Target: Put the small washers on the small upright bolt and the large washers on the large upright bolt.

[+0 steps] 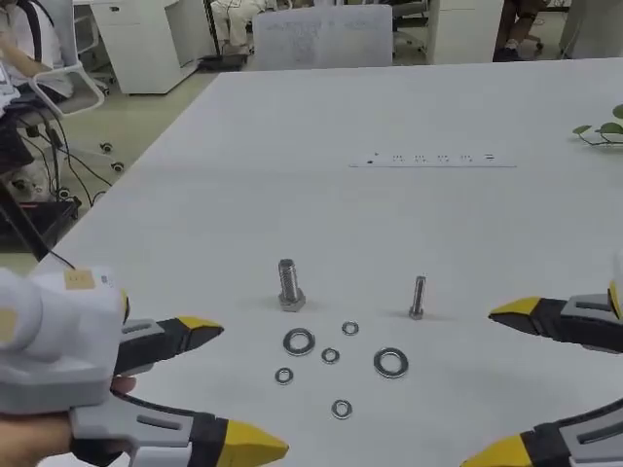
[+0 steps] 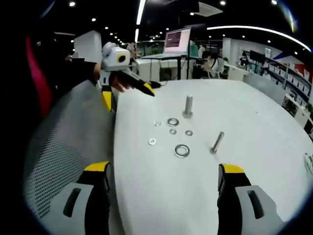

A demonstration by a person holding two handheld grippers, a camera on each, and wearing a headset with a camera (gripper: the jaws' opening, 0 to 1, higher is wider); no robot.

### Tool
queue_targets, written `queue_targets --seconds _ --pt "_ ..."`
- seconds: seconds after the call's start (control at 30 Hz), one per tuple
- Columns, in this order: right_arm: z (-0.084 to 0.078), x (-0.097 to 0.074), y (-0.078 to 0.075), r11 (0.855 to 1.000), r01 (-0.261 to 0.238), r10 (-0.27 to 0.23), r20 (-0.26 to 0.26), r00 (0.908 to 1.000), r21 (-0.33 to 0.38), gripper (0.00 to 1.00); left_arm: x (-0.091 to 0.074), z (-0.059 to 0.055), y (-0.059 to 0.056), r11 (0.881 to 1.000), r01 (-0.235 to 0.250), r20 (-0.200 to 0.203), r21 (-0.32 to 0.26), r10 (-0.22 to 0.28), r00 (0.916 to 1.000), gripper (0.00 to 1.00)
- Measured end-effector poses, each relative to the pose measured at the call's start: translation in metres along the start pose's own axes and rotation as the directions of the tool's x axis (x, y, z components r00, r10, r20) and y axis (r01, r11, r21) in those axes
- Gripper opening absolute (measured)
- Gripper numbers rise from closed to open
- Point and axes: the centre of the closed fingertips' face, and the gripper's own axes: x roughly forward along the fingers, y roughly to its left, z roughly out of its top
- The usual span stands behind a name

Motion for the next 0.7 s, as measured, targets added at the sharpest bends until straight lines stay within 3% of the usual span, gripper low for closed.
queue_targets --seconds 0.7 --pt "0.002 0.0 -0.0084 1.0 -0.006 0.005 -0.036 0.9993 -0.031 0.9 -0.0001 0.0005 0.0022 1.0 -0.004 0.013 -0.007 0.004 0.9999 0.92"
